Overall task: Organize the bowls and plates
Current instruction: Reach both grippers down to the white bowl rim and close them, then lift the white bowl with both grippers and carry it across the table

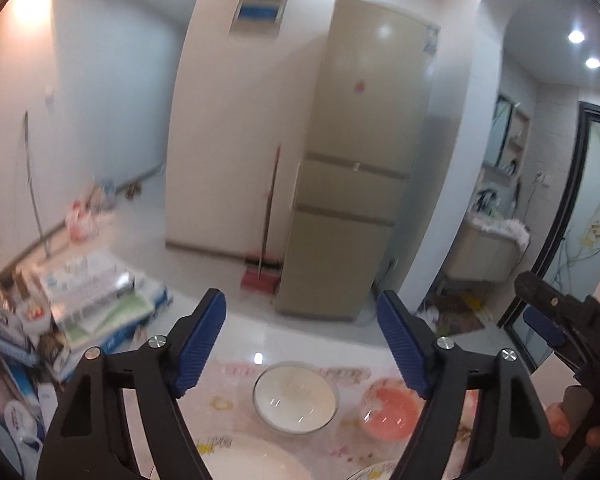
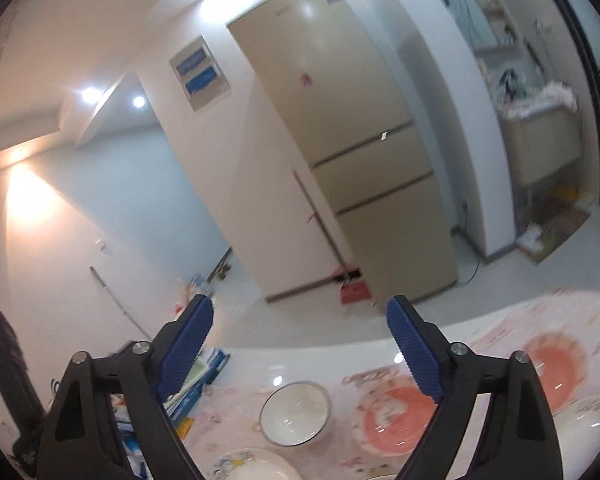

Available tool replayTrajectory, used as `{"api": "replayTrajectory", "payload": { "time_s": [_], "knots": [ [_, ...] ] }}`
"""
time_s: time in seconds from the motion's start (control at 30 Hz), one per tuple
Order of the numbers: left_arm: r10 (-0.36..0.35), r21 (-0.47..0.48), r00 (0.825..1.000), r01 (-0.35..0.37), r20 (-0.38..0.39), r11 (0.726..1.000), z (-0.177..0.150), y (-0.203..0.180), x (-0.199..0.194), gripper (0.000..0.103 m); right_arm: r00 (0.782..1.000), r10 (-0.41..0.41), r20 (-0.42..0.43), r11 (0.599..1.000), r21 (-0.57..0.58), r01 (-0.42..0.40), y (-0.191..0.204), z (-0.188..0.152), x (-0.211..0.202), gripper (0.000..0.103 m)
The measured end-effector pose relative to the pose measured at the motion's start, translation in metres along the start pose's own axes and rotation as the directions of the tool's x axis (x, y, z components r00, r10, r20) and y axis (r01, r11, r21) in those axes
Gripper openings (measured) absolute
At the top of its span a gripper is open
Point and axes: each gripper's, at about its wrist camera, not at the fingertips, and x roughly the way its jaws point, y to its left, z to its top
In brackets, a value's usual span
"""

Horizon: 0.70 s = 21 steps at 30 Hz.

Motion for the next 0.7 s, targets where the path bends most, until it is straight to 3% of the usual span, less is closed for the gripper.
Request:
{"api": "replayTrajectory", "payload": {
  "time_s": [0.1,0.17,0.3,0.43,0.6,0.7],
  "knots": [
    [0.039,-0.041,0.992,-0.044,-0.124,0.998,-0.022,0.025,0.039,0.063,0.996,0.005,-0.093,1.0,-0.022,-0.007,0.005,-0.027,0.045,0.086],
    [0.024,-0.067,0.983,-0.037,-0.183,0.997,-0.032,0.033,0.06,0.053,0.991,-0.02,-0.13,0.999,-0.034,0.016,0.006,-0.046,0.067,0.084],
    [-0.003,-0.072,0.963,-0.018,-0.269,0.997,-0.052,0.04,0.093,0.049,0.977,-0.06,-0.206,0.997,-0.051,0.05,-0.002,-0.073,0.097,0.077],
    [-0.03,-0.108,0.933,-0.009,-0.359,0.994,-0.071,0.044,0.122,0.038,0.945,-0.035,-0.325,0.998,-0.052,0.018,-0.01,-0.092,0.128,0.062],
    [-0.026,-0.107,0.906,-0.021,-0.422,0.994,-0.086,0.039,0.141,0.031,0.887,0.003,-0.461,1.0,-0.016,-0.012,-0.027,-0.117,0.162,0.041],
    [-0.062,-0.135,0.887,-0.001,-0.457,0.991,-0.091,0.044,0.15,0.019,0.859,0.013,-0.511,0.999,-0.022,-0.028,-0.024,-0.132,0.177,0.04]
  ]
}}
